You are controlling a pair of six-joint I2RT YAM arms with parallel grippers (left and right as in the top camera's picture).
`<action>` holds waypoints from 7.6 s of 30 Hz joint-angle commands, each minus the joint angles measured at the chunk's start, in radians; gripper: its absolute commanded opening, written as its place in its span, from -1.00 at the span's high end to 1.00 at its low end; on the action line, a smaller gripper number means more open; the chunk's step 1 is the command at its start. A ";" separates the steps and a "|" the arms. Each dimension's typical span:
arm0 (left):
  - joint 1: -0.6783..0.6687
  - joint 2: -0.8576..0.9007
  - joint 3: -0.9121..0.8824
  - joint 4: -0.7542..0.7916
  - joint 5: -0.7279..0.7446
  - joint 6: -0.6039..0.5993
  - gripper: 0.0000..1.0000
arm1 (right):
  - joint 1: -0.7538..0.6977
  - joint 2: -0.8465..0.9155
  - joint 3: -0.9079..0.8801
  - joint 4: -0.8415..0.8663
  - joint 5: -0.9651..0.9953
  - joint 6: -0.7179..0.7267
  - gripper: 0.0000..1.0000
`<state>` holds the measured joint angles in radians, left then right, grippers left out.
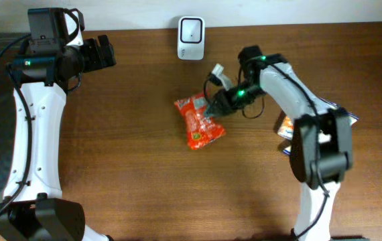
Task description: Scan the item barcode
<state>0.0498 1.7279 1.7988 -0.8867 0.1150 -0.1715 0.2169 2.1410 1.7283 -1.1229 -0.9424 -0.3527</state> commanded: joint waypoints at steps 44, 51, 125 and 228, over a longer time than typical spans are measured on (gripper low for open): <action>-0.001 0.005 0.002 0.002 -0.004 0.017 -0.98 | 0.162 -0.158 0.090 0.032 0.819 0.152 0.92; -0.001 0.005 0.002 0.002 -0.004 0.017 -0.98 | 0.215 -0.156 0.094 0.323 1.343 0.021 0.92; -0.001 0.005 0.002 0.002 -0.004 0.017 -0.98 | 0.257 0.197 0.093 1.694 1.547 -1.213 0.92; -0.001 0.005 0.002 0.002 -0.004 0.017 -0.98 | -0.259 -2.129 -1.724 1.212 0.900 0.357 -0.97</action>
<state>0.0498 1.7283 1.7988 -0.8860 0.1146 -0.1715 -0.0620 0.0704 0.0765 0.0849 -0.0799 0.0036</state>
